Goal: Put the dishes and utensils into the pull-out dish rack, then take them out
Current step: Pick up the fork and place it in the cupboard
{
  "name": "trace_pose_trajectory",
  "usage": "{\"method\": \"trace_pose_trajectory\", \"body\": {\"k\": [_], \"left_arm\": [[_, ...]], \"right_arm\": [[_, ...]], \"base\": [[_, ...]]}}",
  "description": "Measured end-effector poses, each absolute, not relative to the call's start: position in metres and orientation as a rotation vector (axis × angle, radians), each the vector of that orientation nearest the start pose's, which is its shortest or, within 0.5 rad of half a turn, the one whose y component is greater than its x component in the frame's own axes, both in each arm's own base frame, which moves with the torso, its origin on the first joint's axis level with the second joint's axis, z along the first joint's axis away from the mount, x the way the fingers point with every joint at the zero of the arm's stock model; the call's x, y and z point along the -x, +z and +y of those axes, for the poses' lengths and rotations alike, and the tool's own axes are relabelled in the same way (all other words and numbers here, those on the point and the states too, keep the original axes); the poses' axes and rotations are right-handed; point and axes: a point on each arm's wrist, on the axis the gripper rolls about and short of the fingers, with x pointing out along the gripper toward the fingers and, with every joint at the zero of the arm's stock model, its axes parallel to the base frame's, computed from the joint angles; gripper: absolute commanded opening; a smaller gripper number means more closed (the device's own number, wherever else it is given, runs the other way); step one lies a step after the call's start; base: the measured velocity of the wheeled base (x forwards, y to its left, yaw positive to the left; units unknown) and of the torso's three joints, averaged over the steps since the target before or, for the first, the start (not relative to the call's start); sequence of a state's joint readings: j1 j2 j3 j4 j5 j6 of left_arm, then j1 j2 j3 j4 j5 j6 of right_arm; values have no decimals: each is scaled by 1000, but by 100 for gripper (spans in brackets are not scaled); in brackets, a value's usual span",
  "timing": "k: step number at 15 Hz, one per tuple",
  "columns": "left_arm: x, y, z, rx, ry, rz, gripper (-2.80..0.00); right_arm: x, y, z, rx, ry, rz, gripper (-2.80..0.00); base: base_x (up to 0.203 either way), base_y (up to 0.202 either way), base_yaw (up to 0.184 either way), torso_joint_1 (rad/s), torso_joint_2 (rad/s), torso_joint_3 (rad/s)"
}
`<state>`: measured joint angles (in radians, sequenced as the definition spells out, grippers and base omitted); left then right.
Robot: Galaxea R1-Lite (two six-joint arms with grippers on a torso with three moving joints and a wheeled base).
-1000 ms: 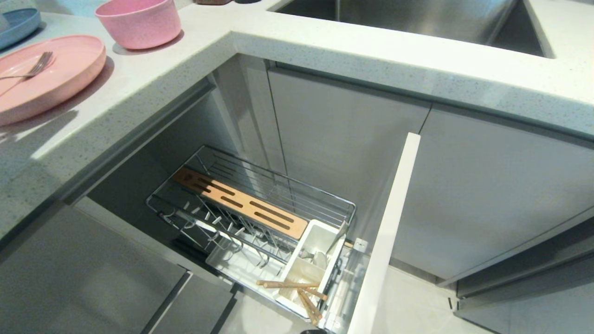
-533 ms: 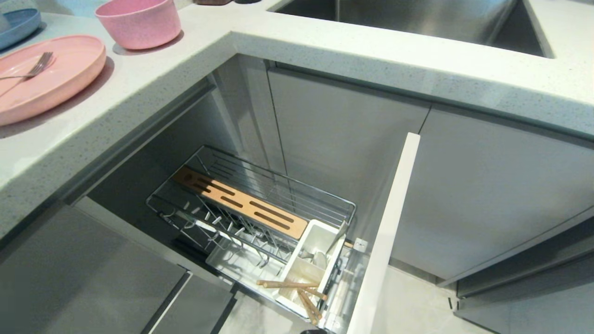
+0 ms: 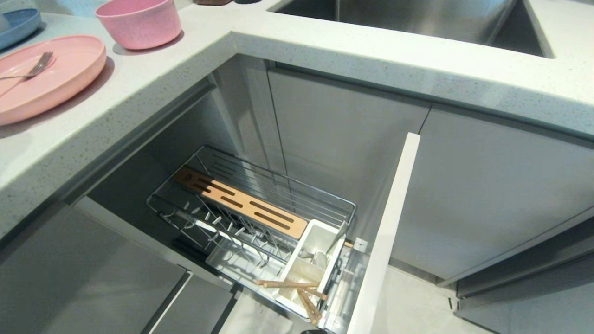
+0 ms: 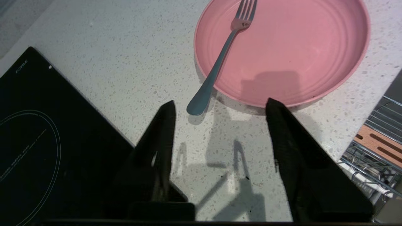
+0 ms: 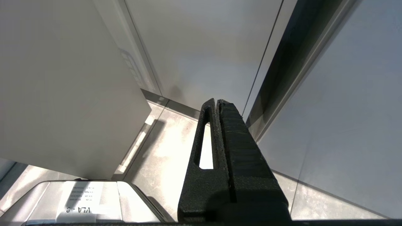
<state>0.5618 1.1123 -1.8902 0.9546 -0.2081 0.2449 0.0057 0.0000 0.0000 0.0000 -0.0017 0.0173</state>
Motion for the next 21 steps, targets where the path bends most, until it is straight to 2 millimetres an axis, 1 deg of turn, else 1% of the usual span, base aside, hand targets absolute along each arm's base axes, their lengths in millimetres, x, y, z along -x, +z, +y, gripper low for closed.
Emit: {"method": "trace_pose_trajectory", "body": {"k": [3,5,7,11,15,18,21], "left_arm": [[-47,427,23,-159,300,227,0],[-57,426,28,-140,231,236,0],[-70,426,35,-123,206,251,0],[-102,428,55,-89,207,239,0],[-131,422,64,-44,153,270,0],[-140,418,65,-2,66,280,0],[-143,417,66,10,55,287,0]], "right_arm": [[23,76,0,-18,4,0,-280],[23,76,0,-17,4,0,-280],[23,76,0,-17,4,0,-280],[23,76,0,-17,4,0,-280],[23,75,0,-17,4,0,-280],[23,76,0,-17,4,0,-280],[23,76,0,-17,4,0,-280]], "base": [[0,0,0,0,0,0],[0,0,0,0,0,0],[0,0,0,0,0,0],[0,0,0,0,0,0],[0,0,0,0,0,0],[0,0,0,0,0,0],[0,0,0,0,0,0]]}}
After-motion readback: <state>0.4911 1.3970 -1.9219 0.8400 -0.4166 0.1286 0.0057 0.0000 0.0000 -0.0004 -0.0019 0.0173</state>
